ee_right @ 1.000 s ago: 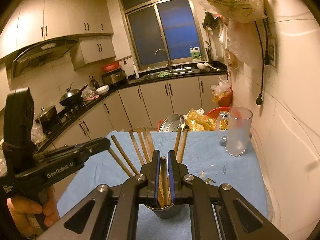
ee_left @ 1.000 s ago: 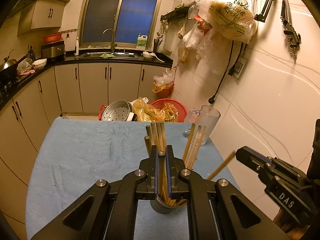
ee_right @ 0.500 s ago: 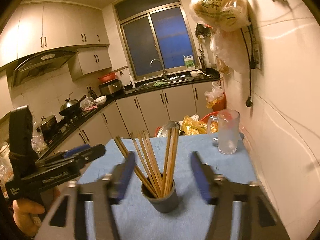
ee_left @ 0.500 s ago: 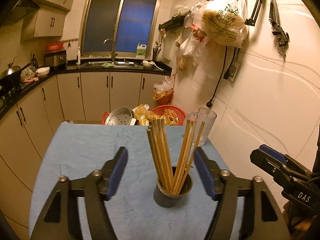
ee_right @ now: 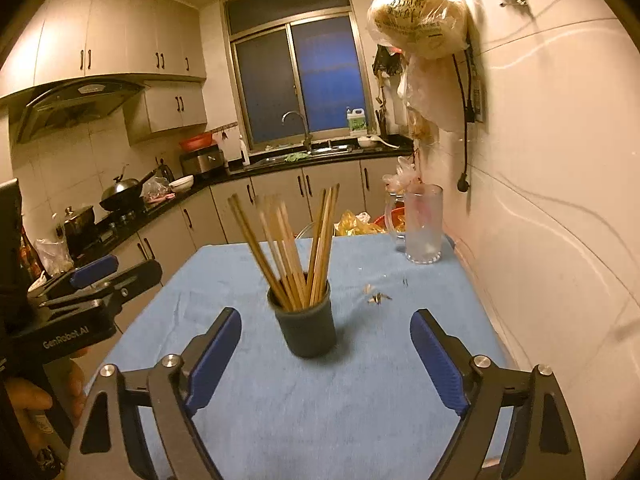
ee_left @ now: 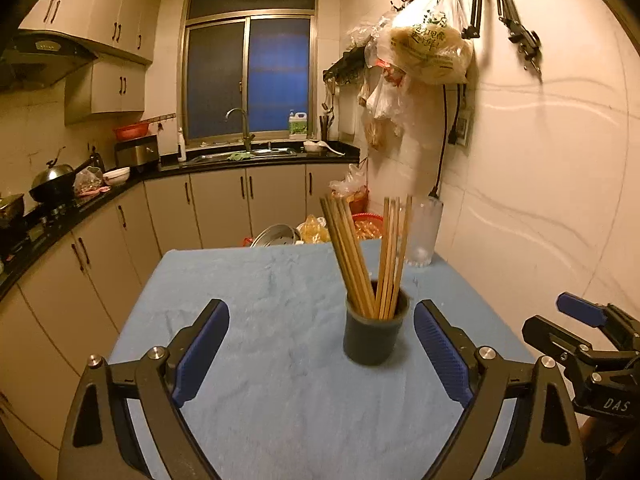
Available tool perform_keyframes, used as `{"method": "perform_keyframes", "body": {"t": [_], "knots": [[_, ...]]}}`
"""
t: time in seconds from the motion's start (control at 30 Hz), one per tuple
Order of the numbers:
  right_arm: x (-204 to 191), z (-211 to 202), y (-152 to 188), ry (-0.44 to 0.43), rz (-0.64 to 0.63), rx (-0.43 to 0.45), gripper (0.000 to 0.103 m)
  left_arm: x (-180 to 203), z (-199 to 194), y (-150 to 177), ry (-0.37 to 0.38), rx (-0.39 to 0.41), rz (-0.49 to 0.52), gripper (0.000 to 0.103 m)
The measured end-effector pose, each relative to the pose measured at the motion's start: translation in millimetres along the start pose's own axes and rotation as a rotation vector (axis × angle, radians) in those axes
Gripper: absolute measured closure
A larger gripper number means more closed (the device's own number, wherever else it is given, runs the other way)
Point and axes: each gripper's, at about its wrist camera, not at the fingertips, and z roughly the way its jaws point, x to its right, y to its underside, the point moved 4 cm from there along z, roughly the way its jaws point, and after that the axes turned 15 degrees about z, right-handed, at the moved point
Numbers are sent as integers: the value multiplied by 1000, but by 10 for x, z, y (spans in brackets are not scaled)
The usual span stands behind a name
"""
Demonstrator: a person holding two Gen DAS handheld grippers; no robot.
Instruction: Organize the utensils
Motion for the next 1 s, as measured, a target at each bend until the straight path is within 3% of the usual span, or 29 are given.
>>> {"method": "perform_keyframes", "body": {"t": [0.33,0.57,0.77,1.0], "knots": [[11,-443,643,50,-54,87,11,95,-360,545,1,-39,-40,7],[114,-738,965,40,-3,66,10,129,-638,857,-52,-65,-31,6],[149,-933,1068,15,26,67,10,146,-843,1049,-88,-94,-5,6],[22,-1147,1097,-3,0,81,9,120,-1066,1080,-124,-70,-11,6]]}}
